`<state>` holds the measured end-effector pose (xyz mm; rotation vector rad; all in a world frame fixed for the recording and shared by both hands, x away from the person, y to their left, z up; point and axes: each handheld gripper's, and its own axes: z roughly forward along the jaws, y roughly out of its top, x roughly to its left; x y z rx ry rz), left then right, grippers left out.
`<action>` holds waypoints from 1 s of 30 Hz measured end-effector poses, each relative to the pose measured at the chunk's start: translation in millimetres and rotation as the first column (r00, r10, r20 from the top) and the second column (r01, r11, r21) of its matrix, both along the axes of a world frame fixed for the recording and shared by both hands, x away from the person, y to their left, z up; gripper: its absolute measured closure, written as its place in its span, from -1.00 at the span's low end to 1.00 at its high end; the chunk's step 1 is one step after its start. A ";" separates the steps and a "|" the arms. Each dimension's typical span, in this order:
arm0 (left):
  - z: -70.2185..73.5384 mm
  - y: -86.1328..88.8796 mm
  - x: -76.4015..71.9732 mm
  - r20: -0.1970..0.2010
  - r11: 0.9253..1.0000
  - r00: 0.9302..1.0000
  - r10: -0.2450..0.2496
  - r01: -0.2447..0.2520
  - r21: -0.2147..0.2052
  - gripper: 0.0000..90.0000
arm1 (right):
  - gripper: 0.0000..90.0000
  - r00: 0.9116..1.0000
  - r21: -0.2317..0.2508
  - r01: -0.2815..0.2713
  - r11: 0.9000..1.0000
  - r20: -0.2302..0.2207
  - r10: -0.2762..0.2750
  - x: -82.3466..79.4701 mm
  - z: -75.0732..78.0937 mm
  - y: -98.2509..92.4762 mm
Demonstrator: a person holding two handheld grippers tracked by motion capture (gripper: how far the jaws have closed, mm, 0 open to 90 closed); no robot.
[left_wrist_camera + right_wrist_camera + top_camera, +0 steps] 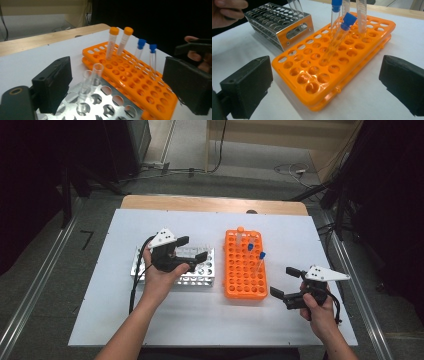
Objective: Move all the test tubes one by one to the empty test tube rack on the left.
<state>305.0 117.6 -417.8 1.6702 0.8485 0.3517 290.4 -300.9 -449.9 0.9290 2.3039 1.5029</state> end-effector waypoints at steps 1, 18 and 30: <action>0.5 0.2 -4.3 0.006 1.000 1.000 -0.001 0.001 0.003 -0.89 | -1.00 1.000 -0.003 0.001 1.000 -0.003 -0.001 1.3 0.8 1.8; -10.8 8.2 -41.4 0.017 1.000 1.000 -0.009 0.010 -0.012 -1.00 | -0.63 0.987 -0.010 0.098 0.995 -0.127 -0.099 40.2 -1.5 44.3; -13.8 7.7 -46.8 0.014 1.000 1.000 -0.012 0.012 -0.015 -1.00 | 0.03 0.977 -0.010 0.124 0.992 -0.172 -0.124 44.3 -24.6 59.9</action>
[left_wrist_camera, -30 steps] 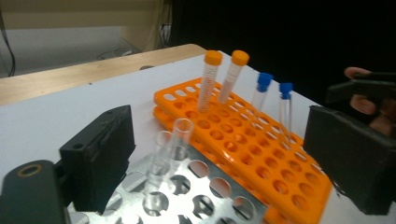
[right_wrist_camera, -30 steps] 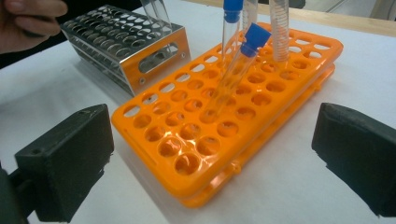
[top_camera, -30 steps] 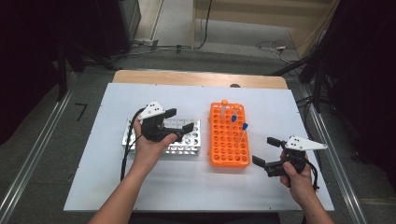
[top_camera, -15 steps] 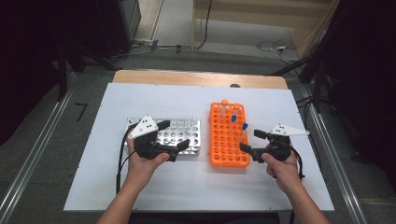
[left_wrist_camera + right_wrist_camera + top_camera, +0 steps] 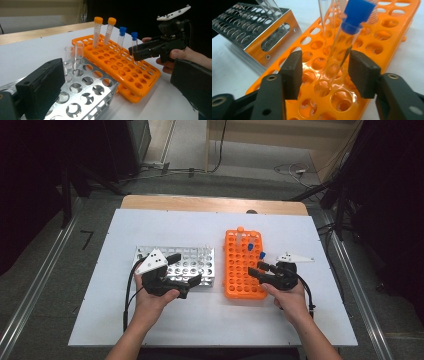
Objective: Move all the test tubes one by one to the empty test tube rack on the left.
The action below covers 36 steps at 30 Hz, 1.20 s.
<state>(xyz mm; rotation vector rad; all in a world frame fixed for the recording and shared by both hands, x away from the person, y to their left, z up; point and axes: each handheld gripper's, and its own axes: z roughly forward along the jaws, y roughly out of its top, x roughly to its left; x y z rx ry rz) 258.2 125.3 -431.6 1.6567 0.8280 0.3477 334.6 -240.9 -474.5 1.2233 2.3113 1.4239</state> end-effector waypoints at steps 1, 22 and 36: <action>-0.1 -0.6 0.0 0.001 1.000 1.000 -0.004 0.004 0.004 -1.00 | 0.06 1.000 -0.002 0.000 1.000 -0.001 0.000 -0.1 -0.8 0.9; -0.6 -7.3 -2.8 -0.005 1.000 1.000 -0.008 0.008 0.017 -1.00 | 0.67 0.994 0.006 0.011 1.000 0.113 -0.012 -12.2 3.1 -4.7; 1.6 -14.2 -5.5 -0.005 1.000 1.000 -0.028 0.028 0.014 -1.00 | 0.67 0.977 0.025 -0.030 0.999 0.210 0.024 -30.5 30.2 -8.6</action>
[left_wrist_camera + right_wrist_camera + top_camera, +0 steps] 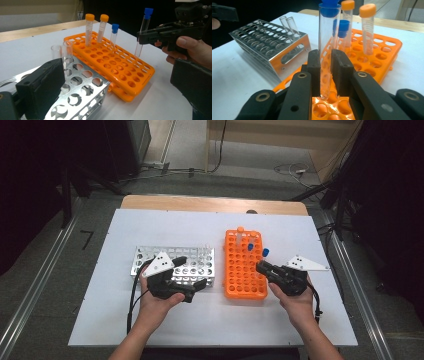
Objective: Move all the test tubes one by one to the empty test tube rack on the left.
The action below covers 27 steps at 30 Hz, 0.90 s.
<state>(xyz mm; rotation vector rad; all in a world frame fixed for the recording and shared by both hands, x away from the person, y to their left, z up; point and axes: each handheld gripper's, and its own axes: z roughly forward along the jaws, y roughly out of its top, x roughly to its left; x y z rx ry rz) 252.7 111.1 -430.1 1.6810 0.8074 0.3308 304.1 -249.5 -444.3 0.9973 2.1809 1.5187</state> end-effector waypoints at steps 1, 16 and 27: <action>0.4 -0.8 -0.3 0.002 1.000 1.000 -0.004 0.004 0.001 -1.00 | 0.67 1.000 0.001 -0.005 1.000 0.002 0.005 -1.1 0.7 1.2; 5.6 -14.9 -3.9 0.003 0.998 0.998 -0.059 0.059 -0.016 -0.95 | 0.67 0.994 -0.012 -0.105 0.994 0.024 0.106 -18.1 7.4 25.8; 6.6 -26.8 -5.0 0.001 0.993 0.993 -0.115 0.114 -0.031 -0.79 | 0.67 0.983 -0.029 -0.180 0.983 0.028 0.181 -31.8 8.4 47.2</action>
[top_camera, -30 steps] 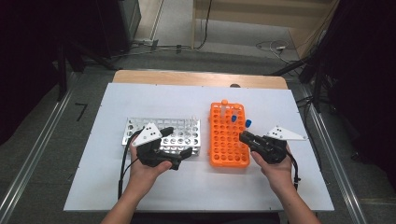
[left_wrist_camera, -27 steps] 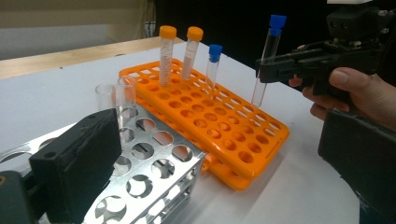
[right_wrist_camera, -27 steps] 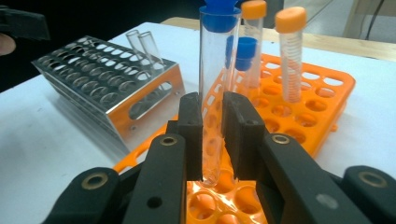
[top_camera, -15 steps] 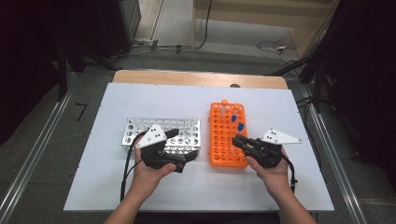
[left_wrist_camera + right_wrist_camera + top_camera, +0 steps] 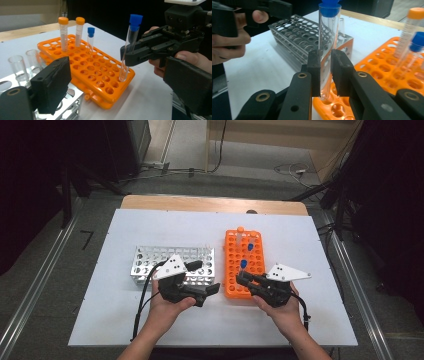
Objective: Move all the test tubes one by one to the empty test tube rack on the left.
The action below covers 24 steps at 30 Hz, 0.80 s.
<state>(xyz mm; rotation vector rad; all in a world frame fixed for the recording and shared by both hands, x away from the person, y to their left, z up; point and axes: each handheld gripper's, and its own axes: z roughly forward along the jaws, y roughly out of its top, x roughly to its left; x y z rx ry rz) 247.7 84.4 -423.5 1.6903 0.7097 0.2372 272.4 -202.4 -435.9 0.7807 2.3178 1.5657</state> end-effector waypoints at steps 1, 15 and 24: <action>0.2 -0.9 -0.2 0.001 1.000 1.000 -0.006 0.006 -0.002 -0.77 | 0.67 1.000 -0.002 -0.006 1.000 0.001 0.006 -1.2 0.0 1.8; 1.3 -11.7 -0.9 0.000 0.997 0.997 -0.078 0.078 -0.028 -0.28 | 0.67 0.996 -0.030 -0.088 0.996 0.009 0.089 -15.7 -1.7 25.3; 0.1 -17.8 -1.4 -0.001 0.993 0.993 -0.114 0.114 -0.023 0.15 | 0.67 0.991 -0.046 -0.129 0.991 0.015 0.130 -23.5 -2.1 35.6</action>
